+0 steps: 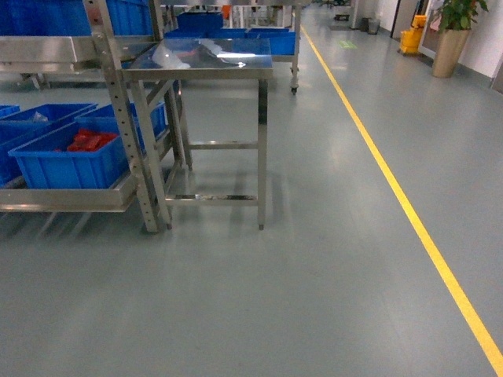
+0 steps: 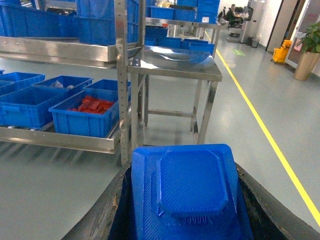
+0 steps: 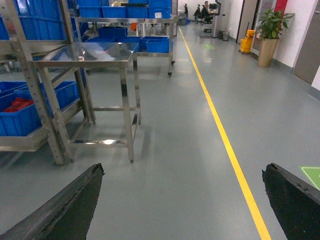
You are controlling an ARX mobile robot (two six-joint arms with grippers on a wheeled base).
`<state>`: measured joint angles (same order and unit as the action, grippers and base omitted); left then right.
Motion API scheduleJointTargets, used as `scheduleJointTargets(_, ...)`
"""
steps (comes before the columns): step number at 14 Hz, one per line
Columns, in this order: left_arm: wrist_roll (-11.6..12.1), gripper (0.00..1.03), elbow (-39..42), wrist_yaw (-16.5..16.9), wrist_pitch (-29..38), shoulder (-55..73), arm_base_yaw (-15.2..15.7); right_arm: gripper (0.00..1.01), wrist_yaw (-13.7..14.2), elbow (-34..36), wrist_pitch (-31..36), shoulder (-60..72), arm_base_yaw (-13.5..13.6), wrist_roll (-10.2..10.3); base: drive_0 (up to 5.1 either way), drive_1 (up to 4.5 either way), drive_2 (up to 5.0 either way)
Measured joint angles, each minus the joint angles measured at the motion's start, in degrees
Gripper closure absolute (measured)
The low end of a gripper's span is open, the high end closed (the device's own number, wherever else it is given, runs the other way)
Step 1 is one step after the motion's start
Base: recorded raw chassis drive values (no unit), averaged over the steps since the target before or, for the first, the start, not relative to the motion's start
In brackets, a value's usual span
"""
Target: Pick blue part to blue bin on bottom shelf
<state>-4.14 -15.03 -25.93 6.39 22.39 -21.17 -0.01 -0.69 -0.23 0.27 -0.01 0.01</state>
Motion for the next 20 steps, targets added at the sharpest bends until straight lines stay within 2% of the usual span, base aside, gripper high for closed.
scheduleJointTargets(20, 0.00, 0.60, 0.00, -0.02, 0.00, 0.02, 0.00, 0.03, 0.00, 0.00, -0.31, 0.00, 0.00, 0.00, 0.0, 4.07, -4.1)
